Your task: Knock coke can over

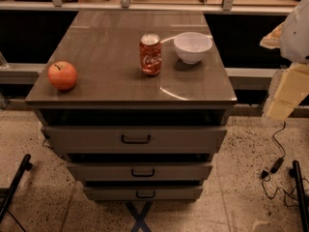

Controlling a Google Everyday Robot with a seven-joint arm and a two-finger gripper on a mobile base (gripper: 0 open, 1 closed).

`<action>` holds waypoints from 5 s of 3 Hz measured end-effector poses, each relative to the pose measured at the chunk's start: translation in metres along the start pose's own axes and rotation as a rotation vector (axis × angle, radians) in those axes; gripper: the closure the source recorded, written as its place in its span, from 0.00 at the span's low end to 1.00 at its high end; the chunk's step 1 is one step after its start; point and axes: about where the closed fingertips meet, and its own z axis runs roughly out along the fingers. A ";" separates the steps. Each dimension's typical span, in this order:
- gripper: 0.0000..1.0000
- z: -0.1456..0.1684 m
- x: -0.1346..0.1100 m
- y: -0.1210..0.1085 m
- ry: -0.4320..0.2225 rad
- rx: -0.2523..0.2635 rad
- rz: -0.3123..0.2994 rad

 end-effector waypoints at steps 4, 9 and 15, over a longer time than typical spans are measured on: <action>0.00 0.058 -0.116 -0.089 -0.207 0.132 0.118; 0.00 0.084 -0.159 -0.101 -0.674 0.296 0.390; 0.00 0.149 -0.226 -0.128 -1.017 0.359 0.510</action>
Offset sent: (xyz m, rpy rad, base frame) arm 0.0758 0.0526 -0.0019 0.0239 -0.0895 -0.0021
